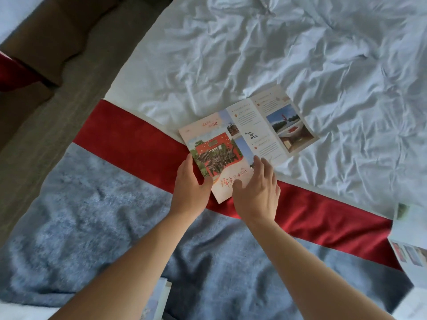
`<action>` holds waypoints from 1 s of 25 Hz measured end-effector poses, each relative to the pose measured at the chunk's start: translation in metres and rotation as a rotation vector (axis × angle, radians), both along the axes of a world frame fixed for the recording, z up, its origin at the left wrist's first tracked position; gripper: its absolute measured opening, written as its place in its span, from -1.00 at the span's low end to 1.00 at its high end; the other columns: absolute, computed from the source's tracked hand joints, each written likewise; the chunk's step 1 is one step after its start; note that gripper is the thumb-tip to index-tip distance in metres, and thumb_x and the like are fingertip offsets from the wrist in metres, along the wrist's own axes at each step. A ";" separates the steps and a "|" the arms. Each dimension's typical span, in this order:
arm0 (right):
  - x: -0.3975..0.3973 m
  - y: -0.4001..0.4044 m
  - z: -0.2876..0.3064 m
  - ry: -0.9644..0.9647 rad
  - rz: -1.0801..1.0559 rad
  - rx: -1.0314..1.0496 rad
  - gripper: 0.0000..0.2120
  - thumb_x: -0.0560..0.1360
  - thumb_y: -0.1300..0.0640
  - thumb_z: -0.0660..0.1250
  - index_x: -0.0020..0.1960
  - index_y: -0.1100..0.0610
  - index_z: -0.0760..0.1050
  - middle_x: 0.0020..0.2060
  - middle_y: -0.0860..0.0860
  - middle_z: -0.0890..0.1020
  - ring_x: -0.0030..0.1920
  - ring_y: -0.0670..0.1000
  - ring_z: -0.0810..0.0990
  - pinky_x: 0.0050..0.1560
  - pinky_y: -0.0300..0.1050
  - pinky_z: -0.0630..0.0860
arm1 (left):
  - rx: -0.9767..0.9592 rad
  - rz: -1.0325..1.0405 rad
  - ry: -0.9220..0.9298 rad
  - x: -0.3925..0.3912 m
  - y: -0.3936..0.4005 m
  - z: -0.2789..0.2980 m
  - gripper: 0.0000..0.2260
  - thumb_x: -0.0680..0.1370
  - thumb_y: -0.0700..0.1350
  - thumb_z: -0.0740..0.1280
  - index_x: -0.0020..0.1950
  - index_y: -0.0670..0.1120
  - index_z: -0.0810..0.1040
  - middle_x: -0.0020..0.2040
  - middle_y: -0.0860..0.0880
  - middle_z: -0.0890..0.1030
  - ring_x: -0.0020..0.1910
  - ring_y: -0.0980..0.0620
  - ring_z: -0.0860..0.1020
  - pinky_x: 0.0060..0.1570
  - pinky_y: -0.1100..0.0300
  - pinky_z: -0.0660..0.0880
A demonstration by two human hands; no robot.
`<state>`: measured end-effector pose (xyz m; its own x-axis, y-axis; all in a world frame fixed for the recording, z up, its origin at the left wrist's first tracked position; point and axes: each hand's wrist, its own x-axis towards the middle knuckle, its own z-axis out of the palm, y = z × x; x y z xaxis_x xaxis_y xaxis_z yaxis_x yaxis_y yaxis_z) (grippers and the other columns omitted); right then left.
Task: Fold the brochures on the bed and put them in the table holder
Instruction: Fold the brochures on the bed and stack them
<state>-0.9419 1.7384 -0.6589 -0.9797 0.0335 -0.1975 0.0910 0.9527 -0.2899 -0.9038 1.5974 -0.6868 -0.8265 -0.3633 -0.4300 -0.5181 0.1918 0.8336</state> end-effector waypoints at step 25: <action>-0.033 0.039 -0.033 -0.061 -0.008 -0.025 -0.16 0.41 -0.32 0.32 0.56 0.00 0.12 0.47 -0.02 0.31 0.45 0.07 0.27 0.35 0.12 0.29 | 0.298 0.515 -0.091 -0.043 0.033 -0.013 -0.64 0.50 -0.36 0.18 0.00 0.09 0.54 -0.07 0.03 0.66 -0.12 0.13 0.63 -0.31 0.29 0.51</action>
